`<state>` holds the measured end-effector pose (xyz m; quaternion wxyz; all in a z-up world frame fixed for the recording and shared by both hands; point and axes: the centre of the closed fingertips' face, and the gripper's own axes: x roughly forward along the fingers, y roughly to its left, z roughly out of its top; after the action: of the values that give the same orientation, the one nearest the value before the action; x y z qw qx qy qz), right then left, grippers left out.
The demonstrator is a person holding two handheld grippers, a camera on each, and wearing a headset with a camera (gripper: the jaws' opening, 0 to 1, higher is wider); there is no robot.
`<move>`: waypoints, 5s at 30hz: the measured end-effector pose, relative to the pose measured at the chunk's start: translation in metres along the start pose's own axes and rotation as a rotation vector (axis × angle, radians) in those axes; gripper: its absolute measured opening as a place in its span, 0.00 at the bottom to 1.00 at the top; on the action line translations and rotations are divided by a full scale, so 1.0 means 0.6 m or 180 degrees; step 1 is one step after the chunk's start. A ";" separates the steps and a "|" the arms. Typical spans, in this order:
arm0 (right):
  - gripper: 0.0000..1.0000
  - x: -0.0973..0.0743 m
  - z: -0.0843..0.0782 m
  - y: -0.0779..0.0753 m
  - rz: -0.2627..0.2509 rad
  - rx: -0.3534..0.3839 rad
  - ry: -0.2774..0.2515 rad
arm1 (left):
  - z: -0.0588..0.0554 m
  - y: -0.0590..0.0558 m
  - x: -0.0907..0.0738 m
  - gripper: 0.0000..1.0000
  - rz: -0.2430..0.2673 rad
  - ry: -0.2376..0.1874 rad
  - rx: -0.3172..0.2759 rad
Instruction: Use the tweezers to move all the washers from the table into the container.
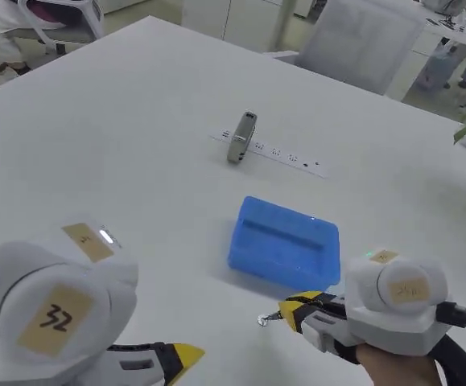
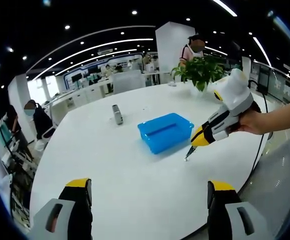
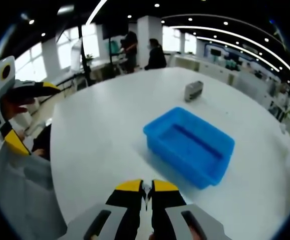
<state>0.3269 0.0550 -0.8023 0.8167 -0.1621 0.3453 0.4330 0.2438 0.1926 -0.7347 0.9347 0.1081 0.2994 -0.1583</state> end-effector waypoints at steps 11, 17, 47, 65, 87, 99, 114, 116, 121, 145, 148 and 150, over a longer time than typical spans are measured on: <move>0.02 0.010 -0.006 -0.006 0.0030 -0.0011 0.0114 | -0.004 0.006 -0.002 0.98 0.0023 -0.0004 -0.0033; 0.02 0.019 0.009 -0.007 0.0076 -0.0004 0.0239 | -0.004 0.004 -0.001 0.98 0.0016 0.0000 -0.0028; 0.00 0.041 0.029 -0.023 -0.0429 0.0314 -0.0525 | 0.001 -0.008 0.001 0.98 -0.0036 -0.0007 0.0033; 0.00 0.007 0.032 -0.040 -0.0245 0.0668 -0.0450 | 0.002 -0.001 -0.001 0.98 -0.0008 -0.0011 0.0047; 0.00 -0.044 0.145 -0.061 -0.0177 0.0019 -0.0718 | 0.001 -0.002 0.000 0.99 -0.0019 0.0010 0.0037; 0.01 -0.007 0.148 -0.134 -0.0551 0.0101 -0.0765 | -0.001 0.000 0.002 0.99 -0.0025 0.0014 -0.0018; 0.01 0.060 0.103 -0.138 -0.0511 0.0306 -0.0631 | -0.006 0.007 0.002 0.99 -0.0006 0.0069 -0.0021; 0.01 0.064 0.102 -0.136 -0.0534 0.0249 -0.0613 | -0.005 0.006 0.003 0.99 0.0001 0.0067 -0.0035; 0.01 0.077 0.095 -0.143 -0.0521 0.0256 -0.0606 | -0.007 0.001 0.000 0.99 -0.0004 0.0098 0.0015; 0.02 -0.019 0.124 -0.124 -0.0485 0.0429 -0.0924 | 0.009 -0.003 -0.032 0.99 0.0134 -0.0024 0.0041; 0.02 -0.044 0.126 -0.122 -0.0524 0.0454 -0.1064 | 0.009 -0.005 -0.034 0.99 0.0142 -0.0056 0.0022; 0.02 -0.058 0.123 -0.115 -0.0498 0.0539 -0.1133 | 0.011 -0.004 -0.035 0.99 0.0165 -0.0103 -0.0009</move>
<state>0.4012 0.0363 -0.7276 0.9067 -0.0402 0.2170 0.3595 0.2301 0.1931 -0.7175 0.9433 0.1119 0.2816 -0.1353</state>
